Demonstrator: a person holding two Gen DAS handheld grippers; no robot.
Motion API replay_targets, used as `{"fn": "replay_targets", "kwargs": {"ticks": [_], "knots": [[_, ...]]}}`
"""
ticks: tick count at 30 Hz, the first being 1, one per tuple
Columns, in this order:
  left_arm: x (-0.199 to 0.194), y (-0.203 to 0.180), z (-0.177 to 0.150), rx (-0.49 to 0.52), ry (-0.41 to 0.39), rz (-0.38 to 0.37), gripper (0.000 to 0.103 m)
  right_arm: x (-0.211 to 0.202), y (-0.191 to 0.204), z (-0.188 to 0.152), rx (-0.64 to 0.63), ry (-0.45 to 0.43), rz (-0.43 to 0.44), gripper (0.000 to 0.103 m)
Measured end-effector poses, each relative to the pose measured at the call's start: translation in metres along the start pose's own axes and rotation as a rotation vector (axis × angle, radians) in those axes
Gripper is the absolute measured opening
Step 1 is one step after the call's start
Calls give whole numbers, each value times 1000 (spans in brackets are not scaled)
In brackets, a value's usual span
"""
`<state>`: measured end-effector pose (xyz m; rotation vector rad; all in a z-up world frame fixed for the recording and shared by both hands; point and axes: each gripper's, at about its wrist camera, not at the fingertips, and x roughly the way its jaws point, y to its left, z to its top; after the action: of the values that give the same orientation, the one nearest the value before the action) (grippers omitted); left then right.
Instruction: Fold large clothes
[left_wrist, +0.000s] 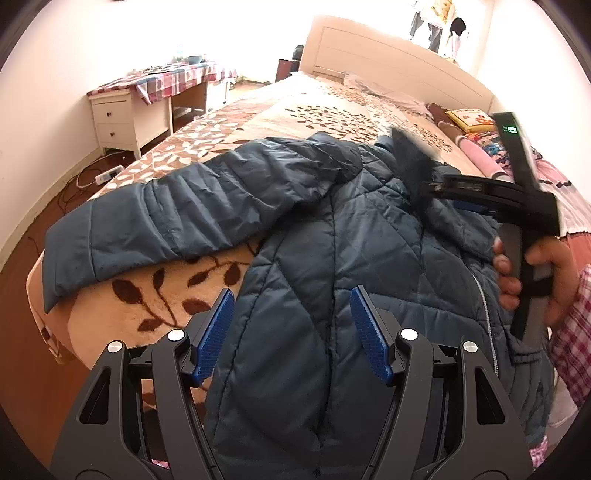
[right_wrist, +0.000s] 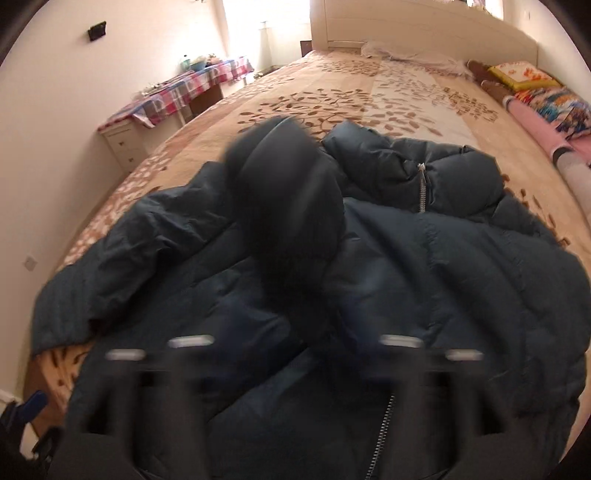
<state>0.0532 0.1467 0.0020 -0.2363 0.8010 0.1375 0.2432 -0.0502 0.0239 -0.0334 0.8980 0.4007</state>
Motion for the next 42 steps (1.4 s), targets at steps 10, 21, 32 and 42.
{"fn": "replay_targets", "kwargs": {"ticks": [10, 21, 32, 42], "knots": [[23, -31, 53, 44, -27, -40, 69, -68, -68, -34, 205, -60, 82, 59], [111, -114, 124, 149, -33, -1, 61, -114, -223, -99, 583, -134, -74, 22], [188, -142, 119, 204, 121, 124, 44, -62, -257, -84, 607, -62, -102, 13], [180, -147, 112, 207, 111, 187, 48, -67, -246, -86, 558, -34, -125, 12]]}}
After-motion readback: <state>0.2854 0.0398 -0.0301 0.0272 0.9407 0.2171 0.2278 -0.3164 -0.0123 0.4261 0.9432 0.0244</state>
